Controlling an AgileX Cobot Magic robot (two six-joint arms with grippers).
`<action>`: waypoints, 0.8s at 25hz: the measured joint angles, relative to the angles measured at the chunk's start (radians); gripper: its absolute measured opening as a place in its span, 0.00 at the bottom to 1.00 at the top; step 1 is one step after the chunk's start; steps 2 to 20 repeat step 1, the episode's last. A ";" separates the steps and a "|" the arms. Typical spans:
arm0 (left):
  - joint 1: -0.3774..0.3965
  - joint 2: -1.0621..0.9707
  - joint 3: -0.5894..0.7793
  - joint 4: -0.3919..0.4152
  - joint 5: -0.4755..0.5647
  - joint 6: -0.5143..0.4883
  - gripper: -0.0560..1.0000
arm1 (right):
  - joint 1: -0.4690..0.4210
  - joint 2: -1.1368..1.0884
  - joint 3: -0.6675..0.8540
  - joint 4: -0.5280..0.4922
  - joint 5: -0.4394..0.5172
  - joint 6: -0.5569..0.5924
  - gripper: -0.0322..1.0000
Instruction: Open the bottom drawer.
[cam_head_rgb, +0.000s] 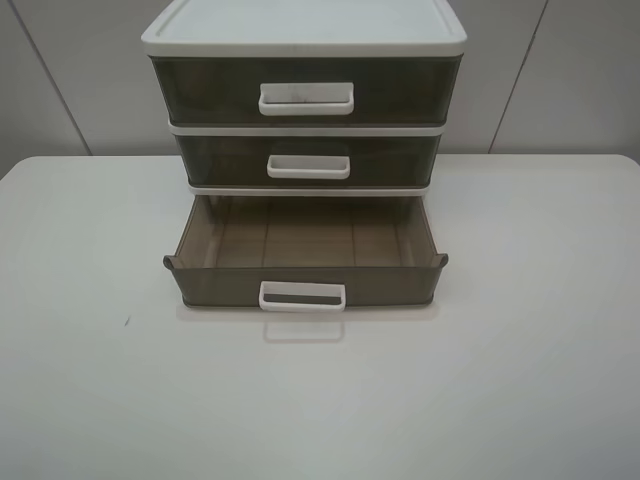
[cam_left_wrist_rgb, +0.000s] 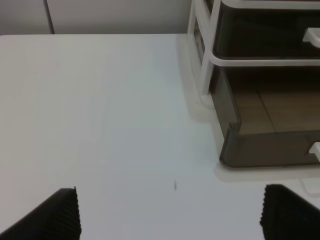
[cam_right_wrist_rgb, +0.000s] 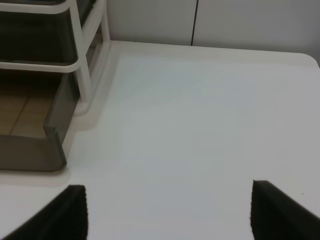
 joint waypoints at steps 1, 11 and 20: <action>0.000 0.000 0.000 0.000 0.000 0.000 0.76 | 0.000 0.000 0.000 0.000 0.000 0.000 0.68; 0.000 0.000 0.000 0.000 0.000 0.000 0.76 | 0.000 0.000 0.000 0.000 0.000 0.000 0.68; 0.000 0.000 0.000 0.000 0.000 0.000 0.76 | 0.000 0.000 0.000 0.000 0.000 0.000 0.68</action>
